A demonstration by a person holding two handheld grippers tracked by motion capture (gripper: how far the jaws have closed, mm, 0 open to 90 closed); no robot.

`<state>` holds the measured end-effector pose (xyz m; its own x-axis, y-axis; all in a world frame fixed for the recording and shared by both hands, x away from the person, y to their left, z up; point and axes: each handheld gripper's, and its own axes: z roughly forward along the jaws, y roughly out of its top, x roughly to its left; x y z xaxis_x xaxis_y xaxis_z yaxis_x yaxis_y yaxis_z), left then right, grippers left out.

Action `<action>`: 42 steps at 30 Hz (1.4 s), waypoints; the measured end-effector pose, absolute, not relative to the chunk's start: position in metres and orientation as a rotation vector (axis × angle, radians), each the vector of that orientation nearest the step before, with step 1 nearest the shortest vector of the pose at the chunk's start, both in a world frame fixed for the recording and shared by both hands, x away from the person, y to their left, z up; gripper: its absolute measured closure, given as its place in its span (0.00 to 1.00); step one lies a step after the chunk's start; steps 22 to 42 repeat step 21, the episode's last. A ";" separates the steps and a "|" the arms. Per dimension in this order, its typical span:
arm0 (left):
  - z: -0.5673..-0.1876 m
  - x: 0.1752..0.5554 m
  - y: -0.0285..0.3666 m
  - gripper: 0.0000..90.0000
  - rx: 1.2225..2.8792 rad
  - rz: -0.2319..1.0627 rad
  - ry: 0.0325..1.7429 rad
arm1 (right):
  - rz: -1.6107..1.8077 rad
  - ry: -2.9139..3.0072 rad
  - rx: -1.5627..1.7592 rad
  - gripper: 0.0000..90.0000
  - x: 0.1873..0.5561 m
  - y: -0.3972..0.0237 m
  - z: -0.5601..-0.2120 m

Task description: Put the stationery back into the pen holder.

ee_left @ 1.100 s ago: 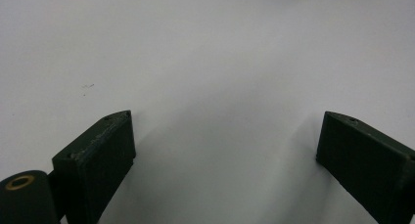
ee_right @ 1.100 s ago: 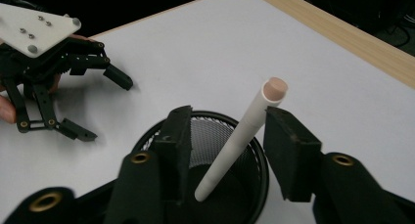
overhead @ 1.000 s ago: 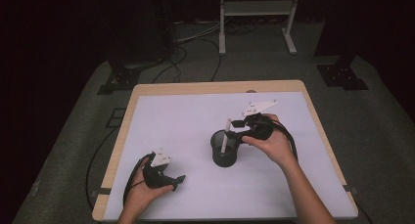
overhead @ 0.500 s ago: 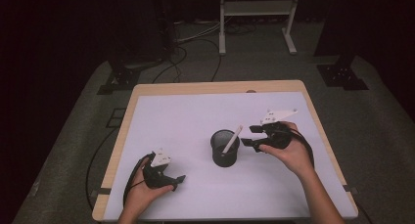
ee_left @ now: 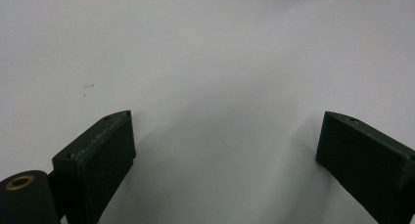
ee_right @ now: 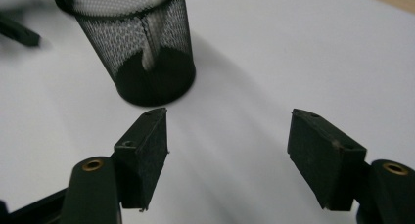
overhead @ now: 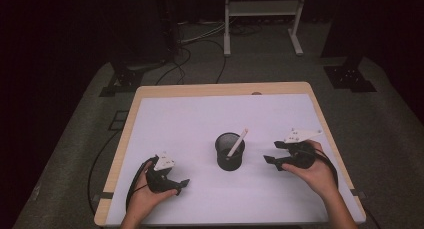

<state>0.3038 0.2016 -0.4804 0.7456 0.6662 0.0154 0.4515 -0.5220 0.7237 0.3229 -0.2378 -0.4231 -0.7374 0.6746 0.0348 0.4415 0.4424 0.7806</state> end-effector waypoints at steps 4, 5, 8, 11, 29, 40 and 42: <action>-0.480 0.304 0.202 0.07 2.211 0.378 0.835 | 1.129 2.419 1.005 0.33 0.312 -0.252 -0.440; -0.480 0.304 0.202 0.07 2.211 0.378 0.835 | 1.123 2.417 1.018 0.33 0.309 -0.255 -0.444; -0.480 0.304 0.202 0.07 2.211 0.378 0.835 | 1.110 2.411 1.046 0.33 0.302 -0.267 -0.455; -0.480 0.304 0.202 0.07 2.211 0.378 0.835 | 1.089 2.402 1.071 0.33 0.297 -0.276 -0.465; -0.480 0.303 0.202 0.07 2.205 0.373 0.835 | 1.046 2.387 1.086 0.31 0.289 -0.287 -0.479; -0.480 0.303 0.202 0.07 2.205 0.373 0.835 | 1.046 2.387 1.086 0.31 0.289 -0.287 -0.479; -0.480 0.303 0.202 0.07 2.205 0.373 0.835 | 1.046 2.387 1.086 0.31 0.289 -0.287 -0.479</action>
